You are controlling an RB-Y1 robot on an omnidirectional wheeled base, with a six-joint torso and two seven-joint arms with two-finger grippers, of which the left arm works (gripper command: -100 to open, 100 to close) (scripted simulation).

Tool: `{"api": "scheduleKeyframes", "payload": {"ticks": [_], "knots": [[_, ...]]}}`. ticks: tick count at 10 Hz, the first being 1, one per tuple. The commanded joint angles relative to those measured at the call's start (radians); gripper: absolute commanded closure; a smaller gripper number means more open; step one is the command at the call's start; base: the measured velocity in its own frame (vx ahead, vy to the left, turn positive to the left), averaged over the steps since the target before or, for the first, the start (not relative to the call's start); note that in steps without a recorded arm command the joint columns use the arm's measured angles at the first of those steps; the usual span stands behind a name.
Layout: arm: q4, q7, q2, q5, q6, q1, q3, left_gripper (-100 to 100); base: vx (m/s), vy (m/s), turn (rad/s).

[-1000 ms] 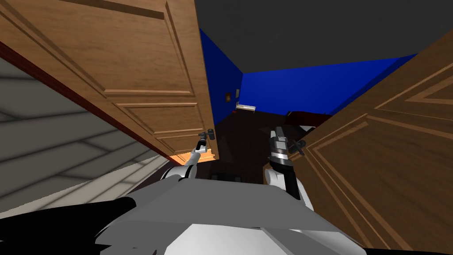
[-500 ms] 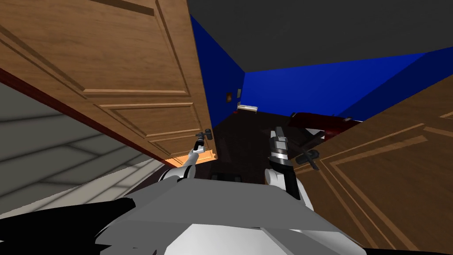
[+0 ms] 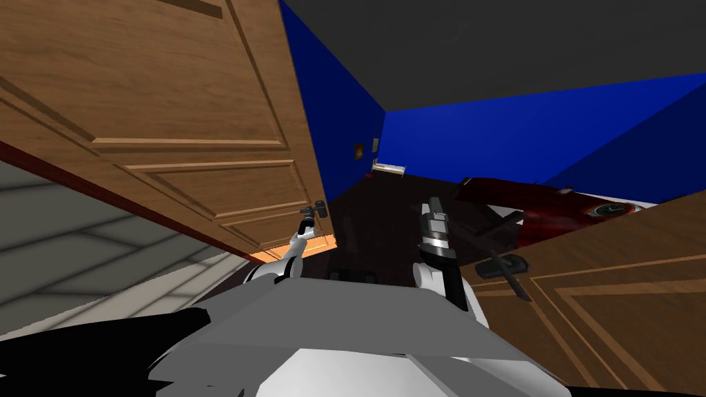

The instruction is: Push the door open

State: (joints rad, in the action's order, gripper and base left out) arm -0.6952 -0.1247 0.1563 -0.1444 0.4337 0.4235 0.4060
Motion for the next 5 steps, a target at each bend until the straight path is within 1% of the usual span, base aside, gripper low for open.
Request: {"api": "scheduleKeyframes", "payload": {"ticks": [1, 2, 3, 5], "knots": [[0.015, -0.007, 0.014, -0.006, 0.012, 0.005, 0.020, 100, 0.221, -0.102, 0.085], [0.016, -0.010, 0.018, -0.009, 0.013, 0.003, 0.031, 100, 0.213, -0.083, 0.071], [0.016, -0.014, 0.022, -0.012, 0.013, 0.002, 0.041, 100, 0.204, -0.046, 0.063], [0.017, -0.020, 0.029, -0.018, 0.014, 0.000, 0.060, 100, 0.175, -0.083, 0.062]]}}
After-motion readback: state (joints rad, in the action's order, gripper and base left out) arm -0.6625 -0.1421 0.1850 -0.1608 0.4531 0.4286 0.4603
